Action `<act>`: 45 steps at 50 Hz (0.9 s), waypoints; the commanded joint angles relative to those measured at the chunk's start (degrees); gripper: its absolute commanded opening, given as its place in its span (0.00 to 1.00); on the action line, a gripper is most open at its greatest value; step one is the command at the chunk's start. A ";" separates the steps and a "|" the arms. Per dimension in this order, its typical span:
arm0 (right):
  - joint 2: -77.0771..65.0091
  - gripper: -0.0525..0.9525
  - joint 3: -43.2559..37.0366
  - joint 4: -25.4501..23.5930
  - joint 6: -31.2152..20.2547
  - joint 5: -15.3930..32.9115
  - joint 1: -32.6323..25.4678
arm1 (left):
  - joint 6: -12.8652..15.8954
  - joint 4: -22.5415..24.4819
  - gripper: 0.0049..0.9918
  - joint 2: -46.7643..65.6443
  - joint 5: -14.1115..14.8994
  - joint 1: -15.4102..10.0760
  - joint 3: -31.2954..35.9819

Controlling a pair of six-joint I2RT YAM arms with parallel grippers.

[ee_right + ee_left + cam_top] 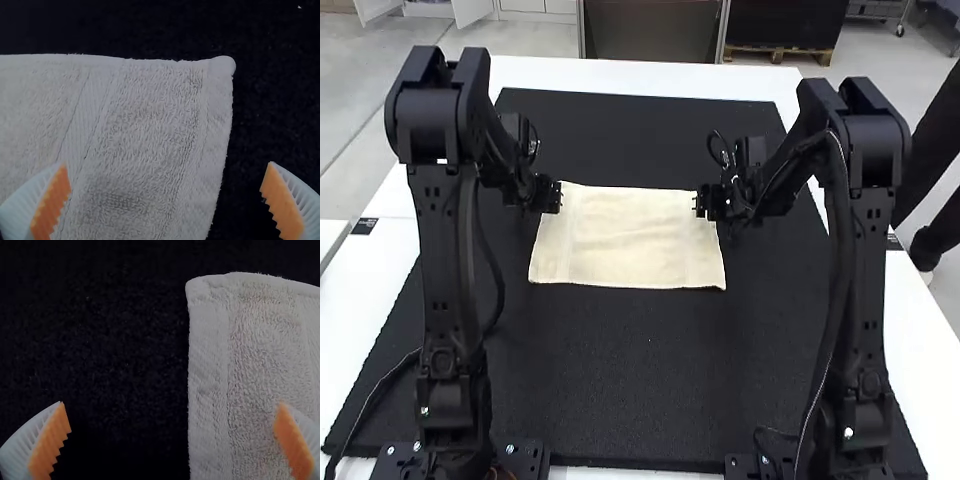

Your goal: Fold the towel.

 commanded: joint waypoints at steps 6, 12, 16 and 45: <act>4.41 0.95 3.30 0.52 0.45 -1.40 -0.04 | 0.43 1.79 0.96 1.57 0.50 -0.35 2.27; 5.03 0.95 3.74 0.35 0.89 -1.40 -0.04 | 0.52 1.26 0.96 2.54 0.50 -0.35 3.15; 5.20 0.95 4.00 -0.01 1.15 -1.84 -0.04 | 0.60 1.00 0.96 2.81 0.50 -0.35 3.24; 6.52 0.76 4.88 -4.49 0.62 -6.85 0.22 | 0.25 0.56 0.79 4.39 1.12 -0.09 2.54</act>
